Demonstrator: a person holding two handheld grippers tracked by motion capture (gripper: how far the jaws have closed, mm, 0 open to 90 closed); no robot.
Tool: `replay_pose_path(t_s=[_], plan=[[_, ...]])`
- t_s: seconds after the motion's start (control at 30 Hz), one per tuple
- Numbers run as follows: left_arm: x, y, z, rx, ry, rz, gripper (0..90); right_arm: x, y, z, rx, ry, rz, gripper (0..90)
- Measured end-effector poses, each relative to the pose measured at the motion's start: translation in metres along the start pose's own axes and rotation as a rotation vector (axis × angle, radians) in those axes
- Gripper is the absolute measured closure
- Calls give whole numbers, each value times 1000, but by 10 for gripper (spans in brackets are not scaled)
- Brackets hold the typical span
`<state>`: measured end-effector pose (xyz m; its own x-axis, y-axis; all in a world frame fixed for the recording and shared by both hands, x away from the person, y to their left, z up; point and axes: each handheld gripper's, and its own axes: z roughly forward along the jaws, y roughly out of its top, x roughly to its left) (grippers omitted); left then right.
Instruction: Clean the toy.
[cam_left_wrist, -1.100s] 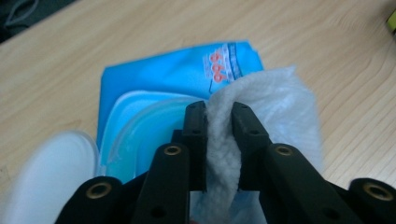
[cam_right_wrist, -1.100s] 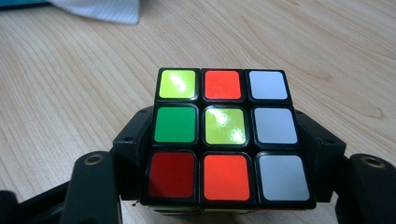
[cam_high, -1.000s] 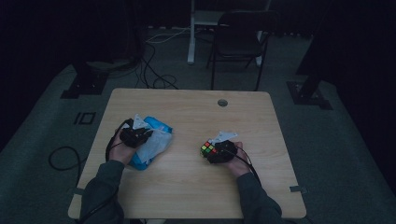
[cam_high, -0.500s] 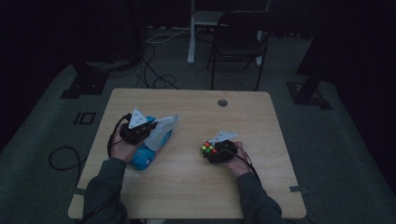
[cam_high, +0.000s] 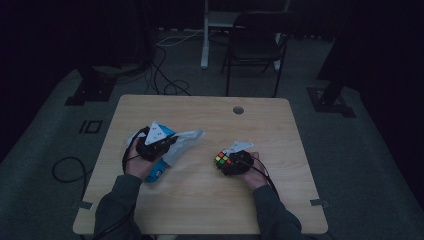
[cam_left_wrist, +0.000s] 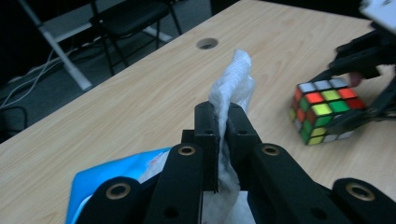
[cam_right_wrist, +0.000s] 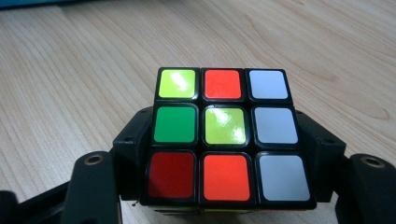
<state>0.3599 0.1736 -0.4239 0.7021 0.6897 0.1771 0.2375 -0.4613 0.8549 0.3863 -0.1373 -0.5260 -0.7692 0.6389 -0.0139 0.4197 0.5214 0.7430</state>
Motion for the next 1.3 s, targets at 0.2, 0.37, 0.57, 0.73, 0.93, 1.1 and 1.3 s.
replay_pose_path(t_s=[0.2, 0.37, 0.57, 0.73, 0.93, 1.1, 1.3], plan=[[-6, 2, 5, -8, -40, -6, 868, 1, 0, 0, 2, -4, -7, 338], [-11, 1, 10, -2, -59, -1, 869, 2, 0, 0, 0, -7, -10, 338], [-14, 2, 11, -11, -72, -12, 869, 4, 1, 0, 1, -3, -11, 338], [-17, 3, 16, -13, -84, -22, 871, 7, 4, -1, -14, 11, -14, 338], [-20, 2, 20, -14, -110, -37, 872, 8, 6, -3, -20, 11, -11, 338], [-25, 4, 22, -23, -131, -37, 872, 9, 8, -1, -17, 6, -7, 338], [-30, 5, 28, -18, -149, -35, 871, 11, 10, -2, -28, 15, -6, 338]])
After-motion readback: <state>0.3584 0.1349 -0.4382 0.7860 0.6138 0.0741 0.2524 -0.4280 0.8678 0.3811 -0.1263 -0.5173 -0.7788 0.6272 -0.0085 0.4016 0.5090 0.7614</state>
